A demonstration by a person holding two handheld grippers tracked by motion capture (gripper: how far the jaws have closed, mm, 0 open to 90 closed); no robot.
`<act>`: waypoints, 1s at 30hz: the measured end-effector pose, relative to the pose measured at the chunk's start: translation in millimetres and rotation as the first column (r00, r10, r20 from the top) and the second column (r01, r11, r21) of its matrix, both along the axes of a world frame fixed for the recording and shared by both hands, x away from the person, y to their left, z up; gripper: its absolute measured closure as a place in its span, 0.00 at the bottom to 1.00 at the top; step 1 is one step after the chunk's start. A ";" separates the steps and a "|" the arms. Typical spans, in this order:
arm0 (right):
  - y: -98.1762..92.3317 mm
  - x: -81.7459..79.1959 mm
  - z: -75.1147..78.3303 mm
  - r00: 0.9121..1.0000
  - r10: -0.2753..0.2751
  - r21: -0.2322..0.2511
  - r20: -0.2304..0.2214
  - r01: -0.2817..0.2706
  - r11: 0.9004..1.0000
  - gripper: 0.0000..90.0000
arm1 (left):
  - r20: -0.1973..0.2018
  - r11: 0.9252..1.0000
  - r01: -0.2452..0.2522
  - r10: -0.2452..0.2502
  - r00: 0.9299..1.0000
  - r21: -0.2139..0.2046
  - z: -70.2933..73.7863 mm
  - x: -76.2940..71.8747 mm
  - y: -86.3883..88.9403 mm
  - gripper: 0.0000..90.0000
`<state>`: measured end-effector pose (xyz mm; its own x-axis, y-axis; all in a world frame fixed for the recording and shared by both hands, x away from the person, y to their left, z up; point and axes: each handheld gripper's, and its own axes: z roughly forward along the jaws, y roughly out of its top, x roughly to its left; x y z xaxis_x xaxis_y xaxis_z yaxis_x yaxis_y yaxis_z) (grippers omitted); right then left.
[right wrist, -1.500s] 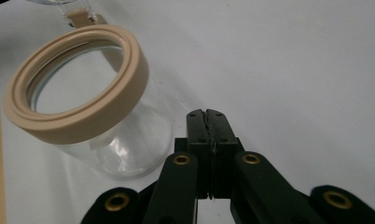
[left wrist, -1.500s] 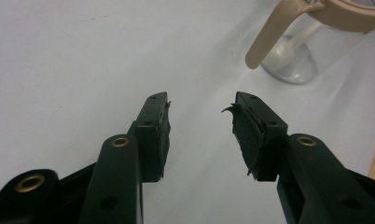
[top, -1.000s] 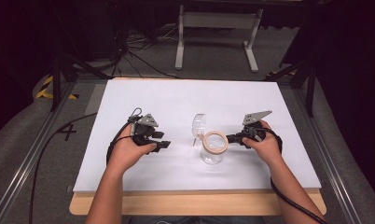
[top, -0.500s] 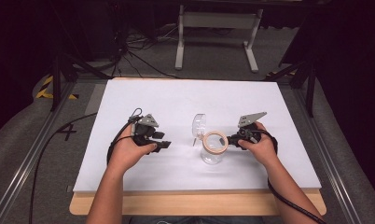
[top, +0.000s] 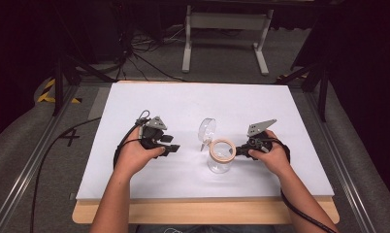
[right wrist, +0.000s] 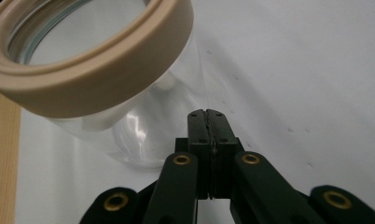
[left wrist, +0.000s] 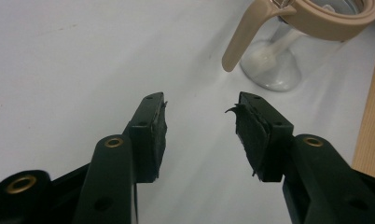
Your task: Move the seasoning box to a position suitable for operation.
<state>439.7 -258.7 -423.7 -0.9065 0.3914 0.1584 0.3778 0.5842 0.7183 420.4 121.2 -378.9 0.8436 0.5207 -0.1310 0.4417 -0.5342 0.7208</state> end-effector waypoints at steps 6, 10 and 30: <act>4.5 -13.7 3.1 0.999 0.047 -0.032 -0.004 -0.047 0.998 1.00 | -0.002 1.000 0.004 -0.004 1.000 -0.020 3.7 4.0 -4.9 0.61; 9.6 -20.0 5.3 0.997 0.075 -0.053 -0.006 -0.075 0.996 1.00 | -0.018 0.999 0.016 -0.016 1.000 -0.036 4.4 5.6 -5.6 0.64; 43.3 -45.6 11.0 0.980 0.200 -0.119 -0.024 -0.201 0.972 1.00 | -0.043 0.997 0.012 -0.015 0.999 -0.074 8.3 9.3 -7.0 0.75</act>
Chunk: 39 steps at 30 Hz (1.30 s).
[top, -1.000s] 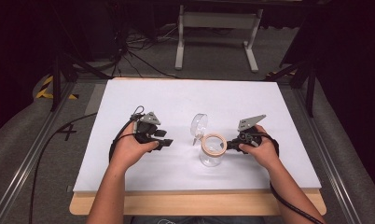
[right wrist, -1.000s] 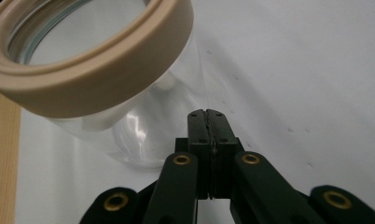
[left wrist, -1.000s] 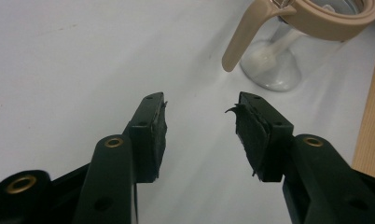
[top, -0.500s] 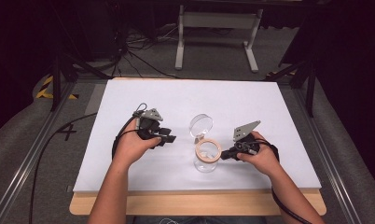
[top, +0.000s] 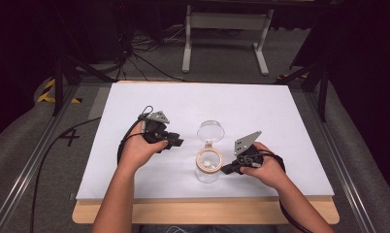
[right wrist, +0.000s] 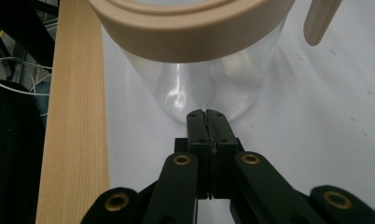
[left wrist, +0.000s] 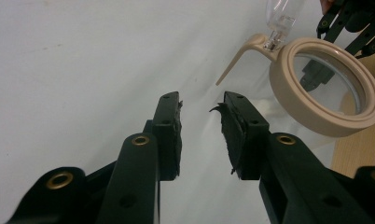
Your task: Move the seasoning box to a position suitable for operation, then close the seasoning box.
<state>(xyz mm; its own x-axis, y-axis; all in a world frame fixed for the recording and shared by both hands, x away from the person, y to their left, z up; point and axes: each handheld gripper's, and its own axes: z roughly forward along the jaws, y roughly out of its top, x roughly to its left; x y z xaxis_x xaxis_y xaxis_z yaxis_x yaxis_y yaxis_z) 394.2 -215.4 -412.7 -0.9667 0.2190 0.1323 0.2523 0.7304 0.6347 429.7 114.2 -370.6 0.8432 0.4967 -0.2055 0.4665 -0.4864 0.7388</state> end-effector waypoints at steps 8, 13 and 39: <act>-13.0 -3.8 18.5 0.994 -0.106 0.040 0.033 0.105 0.994 1.00 | 0.087 0.993 -0.015 0.025 0.996 -0.113 13.5 2.2 1.7 0.95; -21.7 -12.1 39.9 0.983 -0.168 0.115 0.069 0.160 0.980 1.00 | 0.107 0.991 -0.036 0.050 0.993 -0.129 17.6 2.2 -3.8 1.00; 6.7 -23.9 50.7 0.972 -0.233 0.286 0.029 0.216 0.934 1.00 | 0.155 0.990 0.023 -0.001 0.988 -0.142 17.4 3.7 -41.7 0.98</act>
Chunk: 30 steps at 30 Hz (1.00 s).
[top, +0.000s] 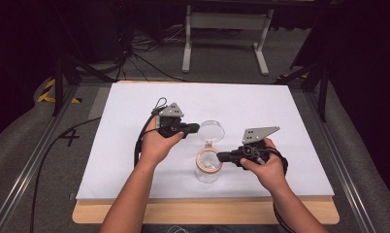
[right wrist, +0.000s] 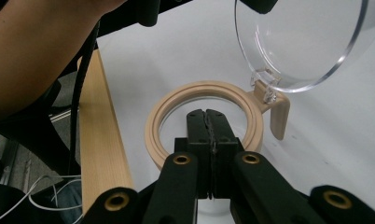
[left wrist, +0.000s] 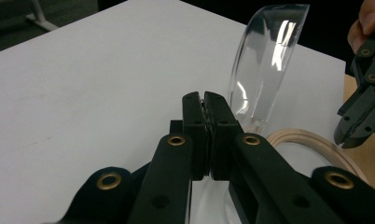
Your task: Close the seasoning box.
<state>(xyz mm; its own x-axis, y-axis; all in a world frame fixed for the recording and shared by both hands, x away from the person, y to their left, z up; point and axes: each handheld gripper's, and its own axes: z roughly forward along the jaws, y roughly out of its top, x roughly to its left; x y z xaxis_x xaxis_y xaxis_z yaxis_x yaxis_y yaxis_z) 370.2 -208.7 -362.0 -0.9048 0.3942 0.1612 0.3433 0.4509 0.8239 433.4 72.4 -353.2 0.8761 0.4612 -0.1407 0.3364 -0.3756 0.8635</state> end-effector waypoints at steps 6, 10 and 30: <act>0.1 -0.9 0.8 1.000 -0.007 0.020 0.000 0.007 1.000 1.00 | 0.030 1.000 0.002 -0.002 1.000 0.009 5.0 -5.0 -2.6 0.97; -1.5 -1.1 2.5 1.000 -0.014 0.028 0.002 0.014 0.999 1.00 | 0.026 1.000 0.027 -0.027 0.999 0.004 10.0 -8.9 -2.1 0.97; -3.7 -4.5 6.9 1.000 0.001 0.019 -0.003 -0.001 1.000 1.00 | 0.026 0.998 0.055 -0.056 0.998 0.030 20.7 -16.8 4.3 0.96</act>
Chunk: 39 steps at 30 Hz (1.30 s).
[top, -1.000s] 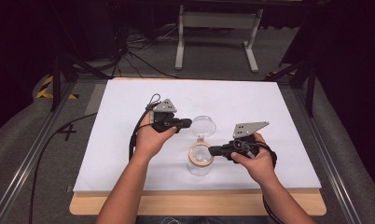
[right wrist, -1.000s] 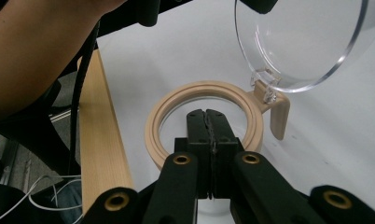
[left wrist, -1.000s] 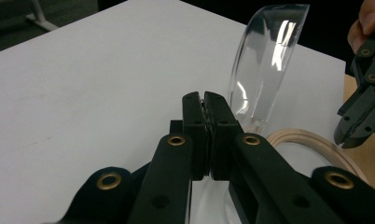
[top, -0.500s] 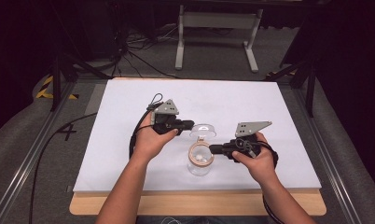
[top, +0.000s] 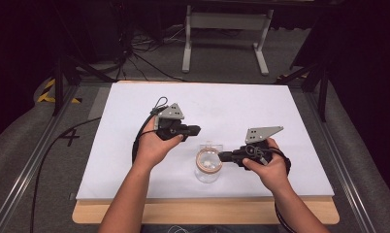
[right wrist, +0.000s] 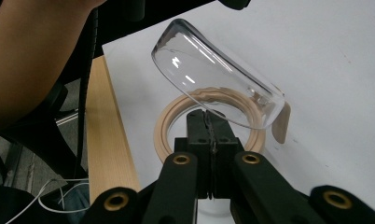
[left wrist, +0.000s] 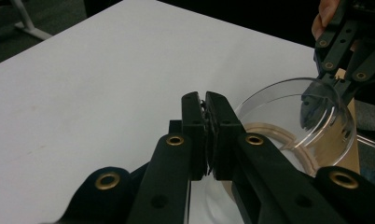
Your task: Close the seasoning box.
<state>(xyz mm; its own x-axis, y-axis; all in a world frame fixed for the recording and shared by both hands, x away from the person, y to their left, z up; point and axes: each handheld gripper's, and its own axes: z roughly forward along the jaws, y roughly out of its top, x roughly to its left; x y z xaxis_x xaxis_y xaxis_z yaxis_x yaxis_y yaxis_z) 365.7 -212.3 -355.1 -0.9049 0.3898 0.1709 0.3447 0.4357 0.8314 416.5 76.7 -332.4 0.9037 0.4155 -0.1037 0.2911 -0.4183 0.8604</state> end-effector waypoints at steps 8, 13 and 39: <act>-0.8 -3.3 2.9 1.000 0.017 -0.022 -0.017 -0.017 1.000 1.00 | -0.017 0.998 -0.007 0.008 1.000 0.059 6.5 -4.8 8.8 0.94; -0.1 -4.5 2.9 0.999 0.036 -0.053 -0.035 -0.038 0.998 1.00 | -0.029 0.996 -0.034 0.037 0.999 0.079 8.5 -6.3 13.8 0.93; -1.3 -8.7 2.2 0.993 0.048 -0.195 -0.105 -0.068 0.979 1.00 | -0.083 0.988 -0.038 0.050 0.995 0.147 2.9 -3.7 23.9 0.87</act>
